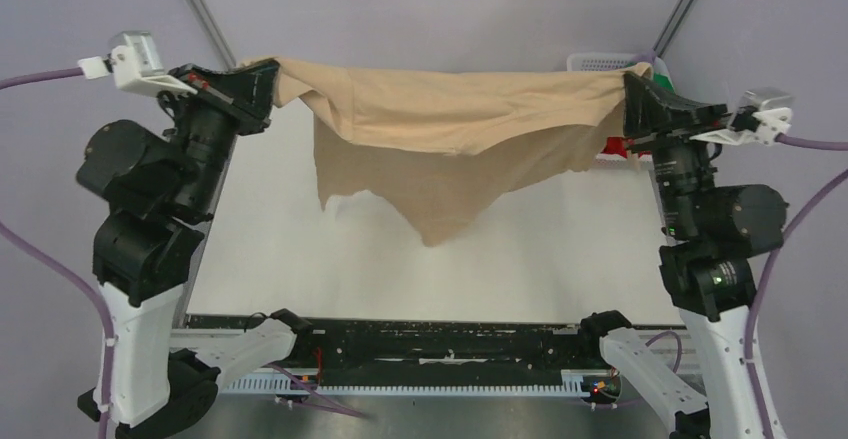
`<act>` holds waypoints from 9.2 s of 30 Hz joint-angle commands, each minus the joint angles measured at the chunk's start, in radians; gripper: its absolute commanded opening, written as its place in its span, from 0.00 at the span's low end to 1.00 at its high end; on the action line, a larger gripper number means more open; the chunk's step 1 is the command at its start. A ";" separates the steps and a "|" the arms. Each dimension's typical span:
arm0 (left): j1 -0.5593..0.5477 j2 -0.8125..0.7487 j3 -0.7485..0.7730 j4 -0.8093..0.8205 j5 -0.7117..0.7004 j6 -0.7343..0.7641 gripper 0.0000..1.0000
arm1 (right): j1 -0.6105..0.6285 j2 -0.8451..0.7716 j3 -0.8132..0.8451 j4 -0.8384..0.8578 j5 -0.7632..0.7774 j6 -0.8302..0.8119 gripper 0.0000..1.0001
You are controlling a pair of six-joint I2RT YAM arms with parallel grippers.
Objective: Fold and stack the t-shirts
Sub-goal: Flatten out the tshirt, then grab the side of the flattened tshirt closest away from the robot with both arms
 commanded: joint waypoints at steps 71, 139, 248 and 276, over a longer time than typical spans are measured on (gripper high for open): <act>0.351 -0.058 -0.989 -0.002 0.362 -0.286 1.00 | -0.005 0.201 -0.586 -0.257 0.277 -0.003 0.98; 0.228 0.725 -0.553 0.174 0.326 -0.174 1.00 | 0.229 1.022 -0.058 -0.013 -0.083 -0.046 0.98; 0.587 0.150 -1.080 -0.184 -0.051 -0.582 0.87 | 0.237 0.203 -0.817 0.075 0.194 0.032 0.98; 0.634 0.573 -0.985 0.013 -0.007 -0.577 0.41 | 0.237 0.246 -0.802 0.055 0.241 0.001 0.98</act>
